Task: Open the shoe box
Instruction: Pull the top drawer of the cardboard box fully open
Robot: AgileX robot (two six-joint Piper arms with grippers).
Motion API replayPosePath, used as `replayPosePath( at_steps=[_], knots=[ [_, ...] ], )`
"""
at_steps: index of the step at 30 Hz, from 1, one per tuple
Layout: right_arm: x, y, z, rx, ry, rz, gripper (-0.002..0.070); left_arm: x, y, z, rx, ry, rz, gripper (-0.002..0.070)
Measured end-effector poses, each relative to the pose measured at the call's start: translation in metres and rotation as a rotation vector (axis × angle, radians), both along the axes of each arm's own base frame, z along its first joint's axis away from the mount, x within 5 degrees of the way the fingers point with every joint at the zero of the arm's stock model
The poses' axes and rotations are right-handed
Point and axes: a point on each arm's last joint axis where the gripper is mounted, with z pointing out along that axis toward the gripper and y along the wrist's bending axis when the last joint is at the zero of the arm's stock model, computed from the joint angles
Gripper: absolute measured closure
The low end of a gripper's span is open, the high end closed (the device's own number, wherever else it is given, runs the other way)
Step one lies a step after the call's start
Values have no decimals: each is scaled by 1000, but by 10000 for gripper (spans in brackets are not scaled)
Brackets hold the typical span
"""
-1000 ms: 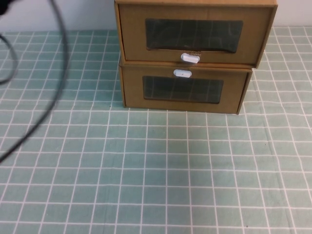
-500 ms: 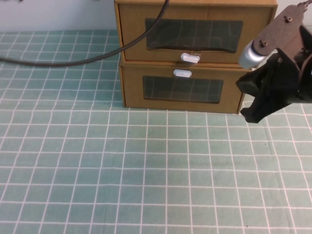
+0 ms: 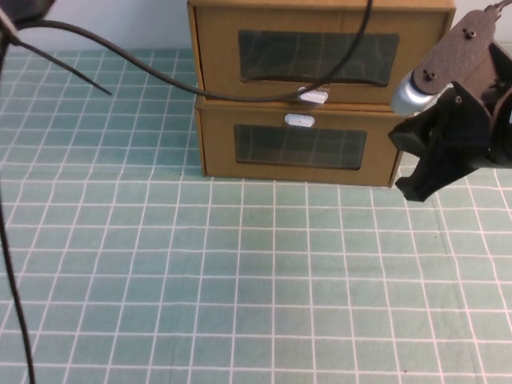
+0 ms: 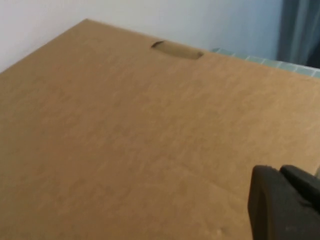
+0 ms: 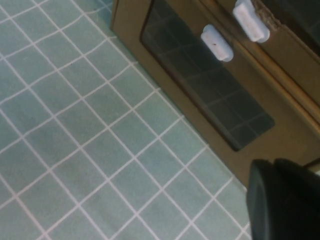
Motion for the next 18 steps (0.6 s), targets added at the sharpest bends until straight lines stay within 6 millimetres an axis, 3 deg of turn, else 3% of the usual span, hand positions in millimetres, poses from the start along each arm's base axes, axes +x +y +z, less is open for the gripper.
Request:
replayPosePath(
  at_steps=[6, 11, 14, 18],
  knots=[
    [11, 5, -8, 11, -3, -10, 675, 19, -21, -35, -35, 37, -82, 680],
    [16, 7, -16, 1, 16, -11, 618, 35, -27, -63, -71, 123, -95, 680],
    [22, 9, -17, -4, -29, -16, 544, 39, -25, -66, -94, 154, -107, 680],
    [34, 10, -18, -70, -149, 3, 377, 41, -24, -69, -119, 182, -118, 680]
  ],
)
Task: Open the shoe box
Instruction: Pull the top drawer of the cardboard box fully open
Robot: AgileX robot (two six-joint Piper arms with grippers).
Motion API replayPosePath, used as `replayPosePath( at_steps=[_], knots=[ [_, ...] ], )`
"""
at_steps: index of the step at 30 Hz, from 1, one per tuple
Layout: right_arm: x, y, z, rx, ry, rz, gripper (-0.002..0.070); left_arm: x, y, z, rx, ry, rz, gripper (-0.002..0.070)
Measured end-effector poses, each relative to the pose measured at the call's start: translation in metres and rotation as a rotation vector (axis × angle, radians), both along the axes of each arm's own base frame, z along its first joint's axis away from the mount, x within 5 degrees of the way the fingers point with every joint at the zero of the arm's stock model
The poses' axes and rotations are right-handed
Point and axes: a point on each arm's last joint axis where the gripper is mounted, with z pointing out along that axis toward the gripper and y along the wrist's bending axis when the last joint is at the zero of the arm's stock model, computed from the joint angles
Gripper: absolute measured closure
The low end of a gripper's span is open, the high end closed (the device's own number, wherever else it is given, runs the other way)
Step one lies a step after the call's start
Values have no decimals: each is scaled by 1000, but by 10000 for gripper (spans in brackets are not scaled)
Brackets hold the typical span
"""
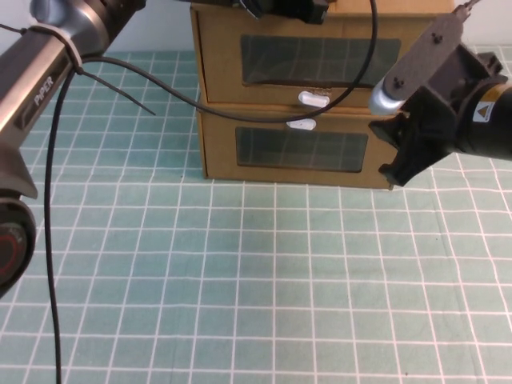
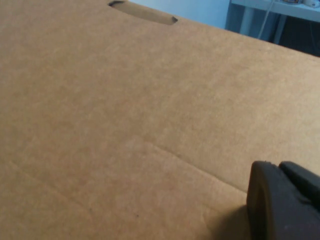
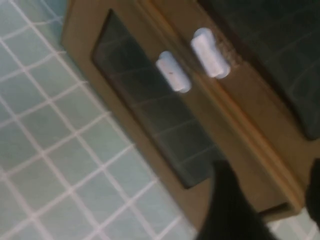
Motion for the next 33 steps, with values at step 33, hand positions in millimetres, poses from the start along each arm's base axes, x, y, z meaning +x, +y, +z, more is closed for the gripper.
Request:
replayPosePath(
  at_steps=[33],
  knots=[
    [20, 101, -14, -598, -406, 106, 276, -3, 2, -1, -61, 153, -9, 680]
  ],
)
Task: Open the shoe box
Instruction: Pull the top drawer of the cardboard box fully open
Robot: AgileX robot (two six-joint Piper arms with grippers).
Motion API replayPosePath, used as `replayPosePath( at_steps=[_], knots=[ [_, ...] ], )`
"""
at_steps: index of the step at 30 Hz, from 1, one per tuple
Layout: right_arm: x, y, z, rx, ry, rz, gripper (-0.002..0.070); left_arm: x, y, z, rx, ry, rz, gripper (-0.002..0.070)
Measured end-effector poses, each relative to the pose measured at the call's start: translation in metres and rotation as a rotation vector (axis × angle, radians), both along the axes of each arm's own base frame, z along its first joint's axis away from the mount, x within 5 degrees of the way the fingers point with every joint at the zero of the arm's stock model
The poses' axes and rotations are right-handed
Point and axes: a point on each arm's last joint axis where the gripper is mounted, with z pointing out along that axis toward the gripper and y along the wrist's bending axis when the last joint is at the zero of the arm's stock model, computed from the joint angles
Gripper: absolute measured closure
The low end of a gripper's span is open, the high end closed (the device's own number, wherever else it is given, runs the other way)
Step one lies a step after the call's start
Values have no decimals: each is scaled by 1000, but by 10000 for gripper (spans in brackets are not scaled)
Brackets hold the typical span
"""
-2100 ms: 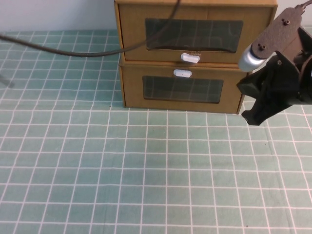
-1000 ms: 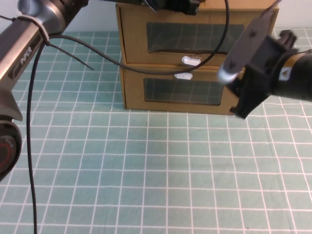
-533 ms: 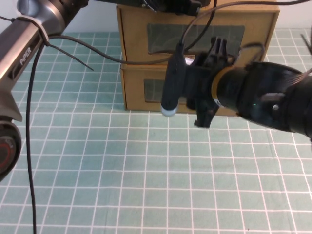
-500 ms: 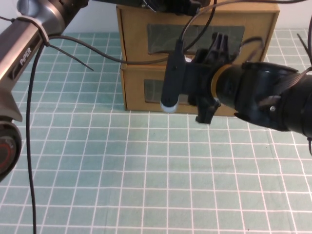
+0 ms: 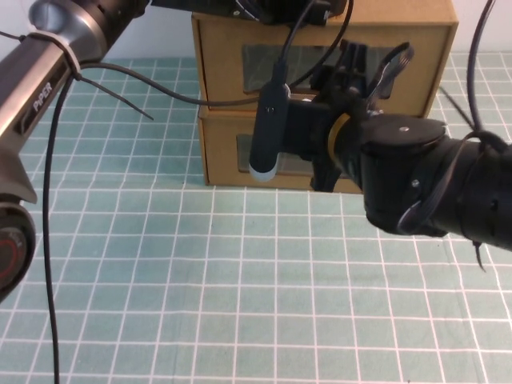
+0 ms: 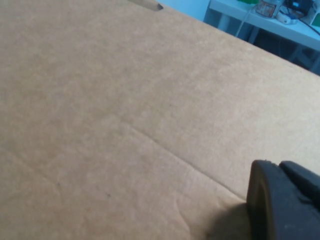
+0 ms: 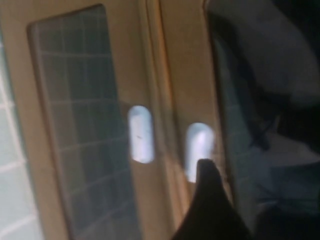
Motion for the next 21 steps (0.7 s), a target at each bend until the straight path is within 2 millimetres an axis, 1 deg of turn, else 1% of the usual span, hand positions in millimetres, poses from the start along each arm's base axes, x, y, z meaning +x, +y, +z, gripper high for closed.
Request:
replayPosePath(
  at_steps=[2, 5, 11, 14, 21],
  knots=[
    [2, 2, -6, 35, 19, -22, 276, 1, 2, 0, -16, 18, 1, 680],
    [6, 5, -17, 21, 28, -33, 276, 3, 7, 1, -45, 48, 0, 680],
    [20, 8, -40, -160, -50, -52, 276, 7, 15, -2, -84, 97, -11, 680],
    [23, 7, -49, -195, -57, -81, 276, 8, 16, -2, -85, 100, -12, 680],
    [25, 8, -52, -169, -55, -99, 278, 8, 15, -3, -88, 103, -13, 680]
  ],
)
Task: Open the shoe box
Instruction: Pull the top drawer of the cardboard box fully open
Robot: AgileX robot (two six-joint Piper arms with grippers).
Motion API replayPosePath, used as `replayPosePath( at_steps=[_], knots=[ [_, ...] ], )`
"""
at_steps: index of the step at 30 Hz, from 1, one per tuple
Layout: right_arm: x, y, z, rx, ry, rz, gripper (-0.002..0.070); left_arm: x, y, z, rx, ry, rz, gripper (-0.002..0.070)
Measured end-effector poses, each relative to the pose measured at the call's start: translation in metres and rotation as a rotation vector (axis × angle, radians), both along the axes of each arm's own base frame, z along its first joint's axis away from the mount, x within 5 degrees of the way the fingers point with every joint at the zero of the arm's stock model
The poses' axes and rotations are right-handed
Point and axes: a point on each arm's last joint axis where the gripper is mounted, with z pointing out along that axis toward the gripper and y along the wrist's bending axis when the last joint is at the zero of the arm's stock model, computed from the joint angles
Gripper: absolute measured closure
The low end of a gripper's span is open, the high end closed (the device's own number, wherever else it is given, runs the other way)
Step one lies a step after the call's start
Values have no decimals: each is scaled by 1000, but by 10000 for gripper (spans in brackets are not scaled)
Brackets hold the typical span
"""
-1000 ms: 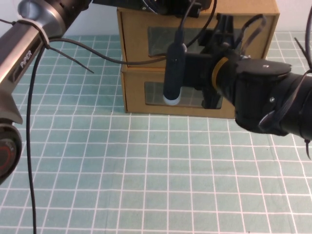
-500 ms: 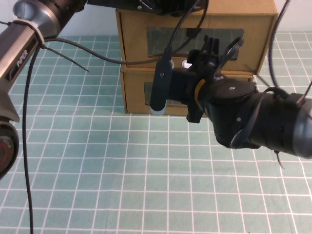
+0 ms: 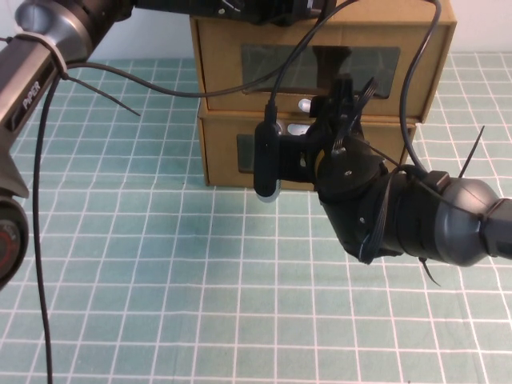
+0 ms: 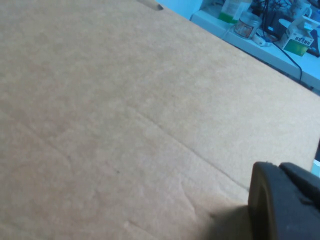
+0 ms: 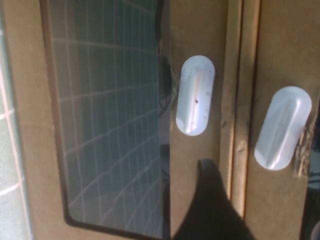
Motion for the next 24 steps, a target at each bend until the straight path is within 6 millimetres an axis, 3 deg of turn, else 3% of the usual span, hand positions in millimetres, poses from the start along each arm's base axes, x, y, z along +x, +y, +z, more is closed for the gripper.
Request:
replayPosePath(
  at_steps=[9, 17, 22, 24],
  knots=[
    [4, 6, 4, 61, -6, 1, 278, 1, -1, -3, -12, 19, -10, 680],
    [25, 14, -6, 59, -11, -7, 287, 2, -2, -5, -19, 6, -33, 680],
    [29, 12, -7, 45, -31, -35, 413, 2, -2, -6, -16, -1, -35, 680],
    [30, 12, -4, 52, -43, -43, 552, 2, -2, -6, -13, -1, -36, 680]
  ],
)
